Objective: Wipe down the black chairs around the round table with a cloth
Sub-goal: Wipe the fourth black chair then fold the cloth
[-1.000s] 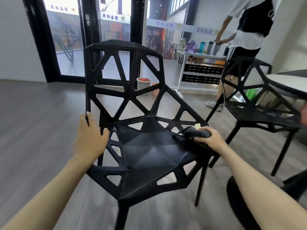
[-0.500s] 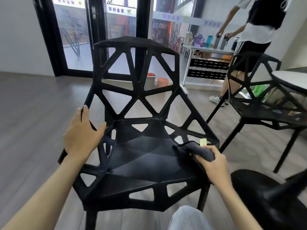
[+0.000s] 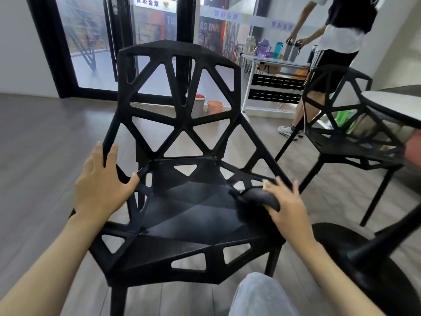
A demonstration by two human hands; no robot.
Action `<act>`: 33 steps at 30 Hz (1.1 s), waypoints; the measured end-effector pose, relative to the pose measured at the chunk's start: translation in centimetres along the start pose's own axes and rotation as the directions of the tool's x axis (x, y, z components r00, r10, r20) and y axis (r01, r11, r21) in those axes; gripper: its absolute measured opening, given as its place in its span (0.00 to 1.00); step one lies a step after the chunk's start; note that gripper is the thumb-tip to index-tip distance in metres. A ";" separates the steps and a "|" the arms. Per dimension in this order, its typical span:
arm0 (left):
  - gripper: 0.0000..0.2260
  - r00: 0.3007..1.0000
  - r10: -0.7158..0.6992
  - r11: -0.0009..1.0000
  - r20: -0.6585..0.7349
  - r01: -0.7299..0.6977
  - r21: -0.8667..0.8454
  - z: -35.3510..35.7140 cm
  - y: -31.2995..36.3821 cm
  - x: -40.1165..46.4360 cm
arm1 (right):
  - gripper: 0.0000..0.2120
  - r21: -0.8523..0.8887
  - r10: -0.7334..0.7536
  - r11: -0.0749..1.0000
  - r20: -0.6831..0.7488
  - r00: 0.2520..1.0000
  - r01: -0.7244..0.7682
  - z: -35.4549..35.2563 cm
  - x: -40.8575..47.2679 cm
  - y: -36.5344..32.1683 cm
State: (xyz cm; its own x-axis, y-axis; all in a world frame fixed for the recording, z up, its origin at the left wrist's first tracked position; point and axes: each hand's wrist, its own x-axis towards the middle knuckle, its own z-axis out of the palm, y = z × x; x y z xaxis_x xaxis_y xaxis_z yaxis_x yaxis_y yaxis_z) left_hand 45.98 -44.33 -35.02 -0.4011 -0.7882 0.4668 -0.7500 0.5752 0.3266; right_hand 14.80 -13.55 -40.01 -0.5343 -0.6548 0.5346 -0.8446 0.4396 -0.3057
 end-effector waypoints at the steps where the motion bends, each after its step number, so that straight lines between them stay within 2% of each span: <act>1: 0.38 1.000 -0.002 1.000 -0.003 0.002 -0.002 0.0 0.0 0.0 | 0.24 0.015 -0.065 0.998 0.046 0.997 0.064 0.0 -1.0 -0.5; 3: 0.38 1.000 -0.001 1.000 -0.006 0.001 -0.003 0.1 -0.1 -0.1 | 0.23 -0.018 -0.193 0.980 0.117 0.974 0.196 -0.7 -1.6 -0.6; 5: 0.37 1.000 0.009 1.000 -0.004 -0.009 0.002 0.1 -0.1 -0.2 | 0.25 -0.147 -0.260 0.947 0.165 0.951 0.285 -1.6 0.1 0.5; 7: 0.37 1.000 0.026 0.999 -0.001 -0.026 0.021 0.1 -0.2 -0.2 | 0.26 -0.231 -0.171 0.952 0.142 0.975 0.200 -2.4 3.0 1.8; 9: 0.38 0.999 0.032 0.998 0.010 -0.033 0.044 0.1 -0.3 -0.2 | 0.26 -0.202 -0.046 0.977 0.082 0.996 0.062 -2.3 4.6 1.8; 10: 0.38 0.999 0.035 0.998 0.011 -0.035 0.048 0.0 -0.3 -0.3 | 0.27 -0.189 -0.027 0.981 0.074 0.997 0.041 -1.7 4.7 1.1; 14: 0.38 0.999 0.034 0.998 -0.001 -0.034 0.045 -0.2 -0.2 -0.3 | 0.23 -0.186 -0.131 0.969 0.182 0.975 0.164 0.5 2.3 -2.4; 20: 0.38 0.997 0.069 0.996 -0.017 -0.067 0.066 -0.2 0.0 -0.5 | 0.24 -0.045 -0.177 0.980 0.242 0.954 0.193 -1.8 2.5 -0.9; 25: 0.38 0.997 0.073 0.996 -0.032 -0.072 0.058 0.1 -0.2 -0.1 | 0.29 0.108 -0.140 0.985 0.065 0.988 0.132 -1.6 -0.9 -0.4; 28: 0.38 0.997 0.073 0.995 -0.036 -0.071 0.069 0.5 -0.4 0.2 | 0.31 0.127 -0.246 0.964 0.095 0.965 0.233 -1.1 -2.1 -0.3; 31: 0.38 0.995 0.091 0.990 -0.042 -0.086 0.109 0.8 -0.7 0.3 | 0.31 0.030 -0.360 0.932 0.203 0.910 0.362 -0.7 -0.2 -0.8; 33: 0.38 0.995 0.095 0.989 -0.043 -0.090 0.117 0.7 -0.6 0.3 | 0.26 -0.050 -0.442 0.883 0.240 0.864 0.466 0.6 2.2 -1.3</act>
State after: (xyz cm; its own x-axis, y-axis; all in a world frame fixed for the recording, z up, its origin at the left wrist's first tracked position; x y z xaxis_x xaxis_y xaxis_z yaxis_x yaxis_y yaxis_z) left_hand 45.92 -45.11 -35.67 -0.4479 -0.7196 0.5306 -0.7673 0.6140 0.1851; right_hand 14.71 -15.93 -38.87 -0.0967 -0.9079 0.4078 -0.9933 0.1142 0.0188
